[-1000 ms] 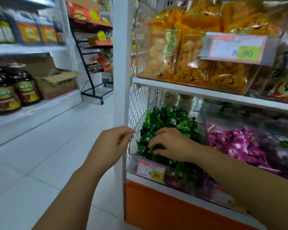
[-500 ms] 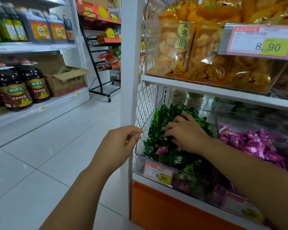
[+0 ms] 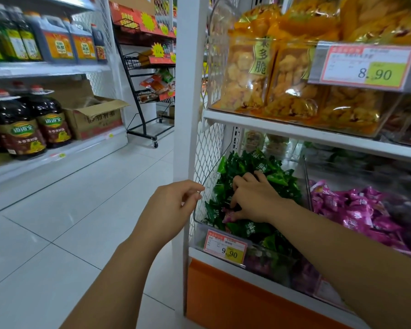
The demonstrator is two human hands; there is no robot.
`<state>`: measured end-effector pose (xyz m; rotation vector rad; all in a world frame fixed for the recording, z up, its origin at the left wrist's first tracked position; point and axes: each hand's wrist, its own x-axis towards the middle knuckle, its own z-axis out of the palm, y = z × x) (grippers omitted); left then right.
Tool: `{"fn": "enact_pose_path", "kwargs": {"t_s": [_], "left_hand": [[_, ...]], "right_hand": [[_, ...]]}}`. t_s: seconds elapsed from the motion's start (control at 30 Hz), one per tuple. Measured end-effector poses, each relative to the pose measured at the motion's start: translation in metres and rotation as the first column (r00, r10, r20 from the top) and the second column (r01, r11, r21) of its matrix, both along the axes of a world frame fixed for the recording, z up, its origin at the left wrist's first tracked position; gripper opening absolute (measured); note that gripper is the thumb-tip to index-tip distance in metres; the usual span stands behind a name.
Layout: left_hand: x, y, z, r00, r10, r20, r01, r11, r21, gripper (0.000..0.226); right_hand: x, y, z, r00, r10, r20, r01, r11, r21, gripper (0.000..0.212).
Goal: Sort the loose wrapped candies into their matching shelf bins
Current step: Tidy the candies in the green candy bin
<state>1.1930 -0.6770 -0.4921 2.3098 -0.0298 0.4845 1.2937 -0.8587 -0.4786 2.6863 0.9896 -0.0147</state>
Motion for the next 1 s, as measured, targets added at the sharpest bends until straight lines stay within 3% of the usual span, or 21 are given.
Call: {"fn": "enact_pose_path", "kwargs": {"t_s": [0.1,0.3,0.43,0.6,0.7,0.87,1.0], "left_hand": [[0.0,0.0,0.0,1.0,-0.002,-0.002,0.002,1.0,0.013,0.019],[0.0,-0.001,0.0,1.0,-0.003,0.011,0.003,0.999,0.049,0.02],[-0.001,-0.008,0.002,0.999,0.02,0.039,-0.025,0.991,0.134,0.021],[0.001,-0.015,0.001,0.995,0.067,0.073,-0.08,0.979,0.188,0.021],[0.002,-0.018,0.001,0.994,0.083,0.076,-0.098,0.973,0.208,0.02],[0.003,-0.02,0.001,0.99,0.111,0.084,-0.126,0.971,0.202,0.02],[0.004,-0.02,0.001,0.988,0.124,0.092,-0.141,0.968,0.209,0.019]], "right_hand": [[0.0,0.001,0.001,0.999,-0.013,-0.031,0.014,1.0,0.026,0.038],[-0.015,-0.016,0.012,0.995,0.037,-0.093,-0.001,0.931,0.364,0.033],[-0.034,-0.036,0.015,0.994,0.091,-0.068,-0.031,0.789,0.614,0.03],[-0.067,-0.081,0.016,1.0,-0.014,0.021,-0.006,0.66,0.752,0.023],[-0.081,-0.116,0.019,0.98,-0.192,0.056,0.065,0.571,0.818,0.022],[-0.074,-0.174,0.013,0.879,-0.464,0.113,0.239,0.633,0.736,0.026],[-0.066,-0.184,0.004,0.897,-0.424,0.125,0.244,0.71,0.66,0.011]]}}
